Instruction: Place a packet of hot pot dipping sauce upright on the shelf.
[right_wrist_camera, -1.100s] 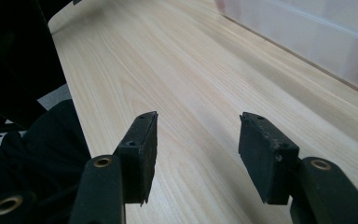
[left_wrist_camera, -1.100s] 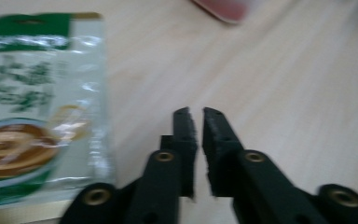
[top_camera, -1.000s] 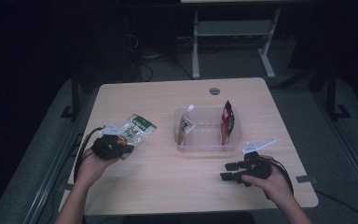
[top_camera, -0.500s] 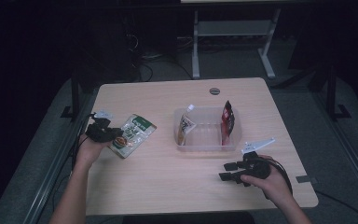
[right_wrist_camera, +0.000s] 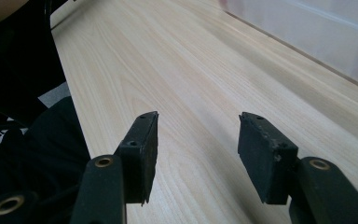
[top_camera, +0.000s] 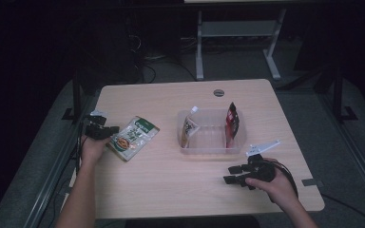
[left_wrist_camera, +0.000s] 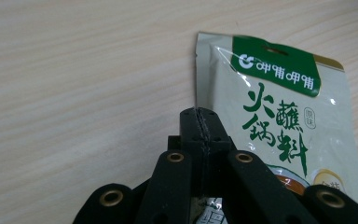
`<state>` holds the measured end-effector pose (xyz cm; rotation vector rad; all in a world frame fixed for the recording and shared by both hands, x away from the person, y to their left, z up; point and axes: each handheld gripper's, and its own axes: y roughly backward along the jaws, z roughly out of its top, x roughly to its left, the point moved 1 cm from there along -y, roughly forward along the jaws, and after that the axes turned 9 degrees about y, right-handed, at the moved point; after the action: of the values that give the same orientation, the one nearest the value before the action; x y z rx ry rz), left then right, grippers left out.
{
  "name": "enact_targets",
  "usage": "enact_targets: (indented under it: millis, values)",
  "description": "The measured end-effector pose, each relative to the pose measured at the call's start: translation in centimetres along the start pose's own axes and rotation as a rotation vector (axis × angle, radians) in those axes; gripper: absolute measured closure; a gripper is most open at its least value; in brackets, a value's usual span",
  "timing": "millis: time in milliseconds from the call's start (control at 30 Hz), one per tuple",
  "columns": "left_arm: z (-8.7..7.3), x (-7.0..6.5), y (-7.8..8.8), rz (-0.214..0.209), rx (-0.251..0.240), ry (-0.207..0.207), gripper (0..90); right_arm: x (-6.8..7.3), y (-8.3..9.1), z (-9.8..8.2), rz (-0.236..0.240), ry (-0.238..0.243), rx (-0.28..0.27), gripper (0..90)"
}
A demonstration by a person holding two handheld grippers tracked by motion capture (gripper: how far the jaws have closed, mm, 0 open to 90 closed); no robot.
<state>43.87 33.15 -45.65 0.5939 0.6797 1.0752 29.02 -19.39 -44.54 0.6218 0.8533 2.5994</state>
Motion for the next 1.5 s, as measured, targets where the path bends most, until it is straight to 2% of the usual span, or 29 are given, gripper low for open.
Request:
enact_targets:
  millis: [100,167,333,400,500,600,700,733,867,1133,1300,1367,1433,1500]
  values:
    - [-0.1,-0.4,-0.2,-0.013,0.02,-0.017,89.7,0.0,0.0,0.0,0.0,0.0,0.0,47.4]
    - [-0.2,-0.9,-0.3,-0.017,0.035,-0.043,89.6,0.0,0.0,0.0,0.001,-0.002,0.002,47.5]
    - [-0.1,-2.3,-0.7,-0.063,0.047,-0.077,89.6,0.0,0.0,0.0,0.003,-0.003,0.001,47.6]
    - [0.0,-2.7,-1.2,-0.077,0.041,-0.077,89.6,0.1,-0.1,0.0,0.005,-0.001,0.002,47.6]
    - [0.2,-3.3,-1.9,-0.097,0.064,-0.074,89.6,0.2,0.0,0.0,0.006,-0.004,0.003,47.7]
    - [0.7,-4.3,-2.5,-0.106,0.073,-0.108,89.6,0.1,0.0,0.0,0.005,-0.005,0.0,47.7]
    - [0.9,-5.1,-2.8,-0.124,0.069,-0.116,89.6,0.0,0.1,0.0,0.006,-0.005,-0.003,47.8]
    - [1.0,-5.5,-3.0,-0.144,0.076,-0.135,89.6,0.1,0.1,0.0,0.006,-0.005,-0.003,47.8]
    - [0.8,-6.7,-3.4,-0.175,0.095,-0.148,89.6,0.2,0.2,0.0,0.006,-0.006,-0.002,47.9]
    - [0.1,-8.1,-2.6,-0.203,0.177,-0.226,89.6,0.2,0.2,0.0,0.005,0.003,-0.004,47.9]
    - [-0.9,-9.0,-2.0,-0.233,0.193,-0.277,89.6,0.2,0.2,0.0,0.006,0.007,-0.002,47.9]
    - [-1.1,-9.5,-1.6,-0.231,0.205,-0.3,89.6,0.3,0.2,0.0,0.006,0.005,-0.002,47.9]
    - [-1.4,-9.9,-1.3,-0.241,0.207,-0.312,89.6,0.3,0.2,0.0,0.007,0.004,-0.002,47.8]
    - [-1.9,-10.3,-1.1,-0.261,0.203,-0.304,89.7,0.3,0.2,0.0,0.007,0.004,-0.001,47.8]
